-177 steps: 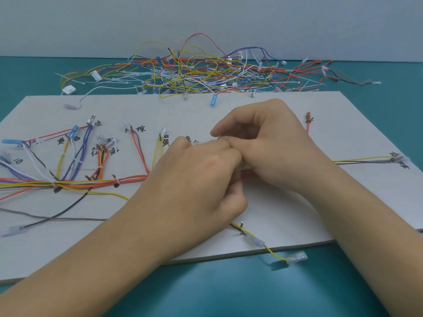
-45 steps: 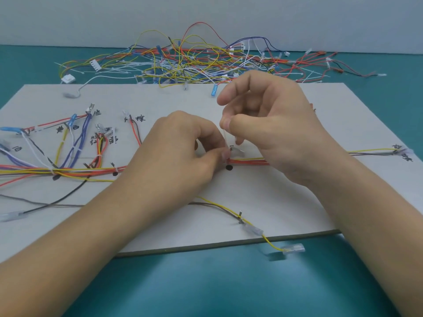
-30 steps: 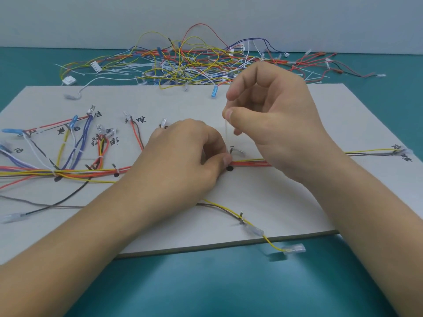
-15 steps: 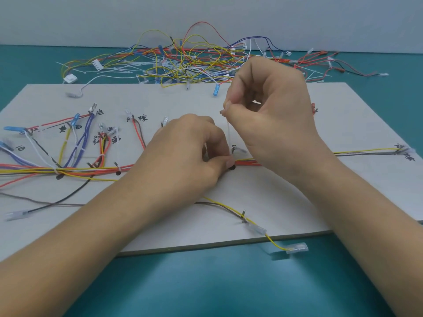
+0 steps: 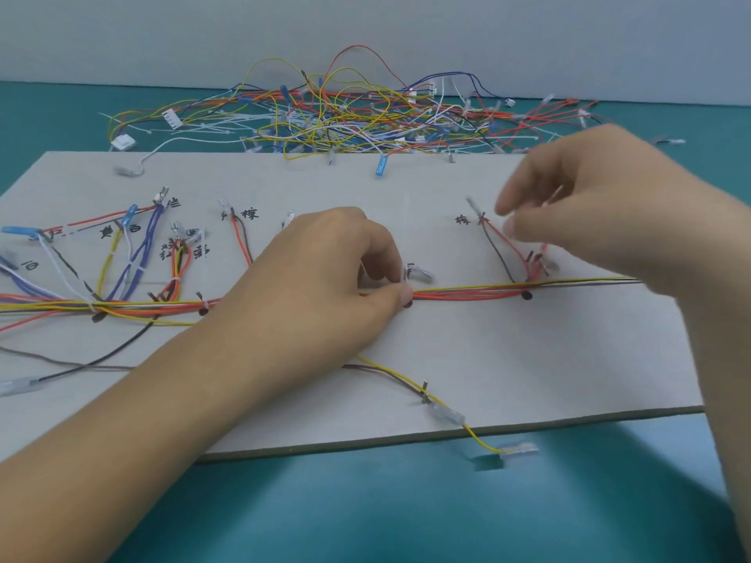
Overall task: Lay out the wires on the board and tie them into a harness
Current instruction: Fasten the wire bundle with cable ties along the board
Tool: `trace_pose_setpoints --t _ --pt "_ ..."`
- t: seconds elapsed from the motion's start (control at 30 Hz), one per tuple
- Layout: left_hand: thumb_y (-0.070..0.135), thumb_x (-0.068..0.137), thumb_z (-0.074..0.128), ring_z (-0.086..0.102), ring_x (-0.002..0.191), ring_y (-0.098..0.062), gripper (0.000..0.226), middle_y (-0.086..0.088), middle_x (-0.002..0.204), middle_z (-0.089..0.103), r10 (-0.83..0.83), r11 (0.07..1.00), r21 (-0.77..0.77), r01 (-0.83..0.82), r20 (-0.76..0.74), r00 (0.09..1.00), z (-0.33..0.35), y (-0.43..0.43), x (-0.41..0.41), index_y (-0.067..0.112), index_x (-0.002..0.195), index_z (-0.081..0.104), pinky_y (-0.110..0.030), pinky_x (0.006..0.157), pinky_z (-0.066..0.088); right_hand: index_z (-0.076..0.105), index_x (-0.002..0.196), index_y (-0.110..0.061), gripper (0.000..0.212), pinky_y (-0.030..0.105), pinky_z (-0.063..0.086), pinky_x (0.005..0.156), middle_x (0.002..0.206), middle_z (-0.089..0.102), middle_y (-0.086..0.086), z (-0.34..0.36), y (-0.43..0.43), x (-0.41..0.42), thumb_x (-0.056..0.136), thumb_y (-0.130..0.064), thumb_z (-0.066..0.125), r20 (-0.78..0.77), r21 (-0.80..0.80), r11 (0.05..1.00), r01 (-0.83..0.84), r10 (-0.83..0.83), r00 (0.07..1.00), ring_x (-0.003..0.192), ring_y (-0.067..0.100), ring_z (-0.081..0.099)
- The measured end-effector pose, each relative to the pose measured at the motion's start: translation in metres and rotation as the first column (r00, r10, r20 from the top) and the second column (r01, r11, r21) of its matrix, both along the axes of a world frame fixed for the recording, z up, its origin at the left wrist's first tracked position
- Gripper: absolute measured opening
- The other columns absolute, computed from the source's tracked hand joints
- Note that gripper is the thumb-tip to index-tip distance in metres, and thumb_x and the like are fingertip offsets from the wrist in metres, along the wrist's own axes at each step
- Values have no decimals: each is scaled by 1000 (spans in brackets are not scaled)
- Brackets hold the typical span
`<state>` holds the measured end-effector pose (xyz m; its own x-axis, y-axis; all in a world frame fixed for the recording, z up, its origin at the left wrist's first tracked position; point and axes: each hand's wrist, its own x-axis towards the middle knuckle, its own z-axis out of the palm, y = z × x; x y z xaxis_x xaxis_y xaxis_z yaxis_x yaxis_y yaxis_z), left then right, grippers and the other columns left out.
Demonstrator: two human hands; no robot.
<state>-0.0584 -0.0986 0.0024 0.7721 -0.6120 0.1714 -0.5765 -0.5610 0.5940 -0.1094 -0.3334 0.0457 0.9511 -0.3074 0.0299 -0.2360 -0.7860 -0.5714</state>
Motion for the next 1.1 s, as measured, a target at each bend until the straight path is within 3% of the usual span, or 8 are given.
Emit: trace_pose_setpoints --t 0.1,0.27,0.43,0.6,0.7,0.83,0.97,1.1 --pt "37 86 74 60 84 -2 10 13 85 64 3 1000 -16 -3 -9 1000 -3 -1 1 32 78 69 -34 81 51 78 71 -26 10 18 38 43 57 68 -3 7 -7 -9 75 -18 81 -178 14 999 -29 31 984 39 2 50" --pt "34 87 75 62 77 -1 10 20 85 65 -25 999 -34 24 -31 999 -3 0 2 34 80 68 -27 69 49 77 71 -25 8 27 48 47 58 71 6 8 -2 -15 68 -24 84 -352 30 996 -84 89 932 44 14 62" --pt "28 89 73 58 62 -1 14 13 76 66 -73 997 -11 73 -17 997 -2 0 6 31 77 68 -14 53 34 75 72 -24 16 31 57 52 59 73 7 8 3 -17 82 -11 78 -372 -5 999 -40 35 928 51 21 72" --pt "24 87 71 58 66 -2 13 8 70 67 -97 995 -11 97 25 995 -1 -1 6 27 75 67 -13 57 40 68 66 -17 20 34 60 57 52 68 -1 5 14 -17 84 -9 70 -335 -263 962 -71 -22 942 42 13 67" --pt "26 80 63 57 66 -8 10 7 64 62 -93 995 -30 95 58 994 -3 -4 4 23 70 64 -20 56 42 65 65 -20 20 31 58 52 60 67 1 2 25 -16 81 -8 67 -258 -373 926 -68 -34 965 48 19 67" --pt "25 76 64 54 61 -9 12 5 57 57 -64 997 39 61 66 996 2 3 7 19 65 62 -26 55 42 65 72 -18 10 28 53 55 78 63 4 3 43 -17 79 -12 69 -238 -358 930 -78 -11 971 65 22 61" --pt "36 66 59 55 59 -5 16 9 59 60 -55 993 111 52 29 998 12 23 18 21 62 63 -28 51 45 65 76 -16 6 33 56 59 80 63 6 0 63 -15 79 -11 66 -224 -328 938 -111 37 974 69 23 62" --pt "45 58 54 54 51 -7 26 9 55 60 -89 985 151 87 2 996 17 42 29 23 63 64 -29 48 46 59 78 -19 10 24 45 52 79 54 1 -5 83 -14 80 -12 67 -206 -312 936 -164 102 973 66 15 54"
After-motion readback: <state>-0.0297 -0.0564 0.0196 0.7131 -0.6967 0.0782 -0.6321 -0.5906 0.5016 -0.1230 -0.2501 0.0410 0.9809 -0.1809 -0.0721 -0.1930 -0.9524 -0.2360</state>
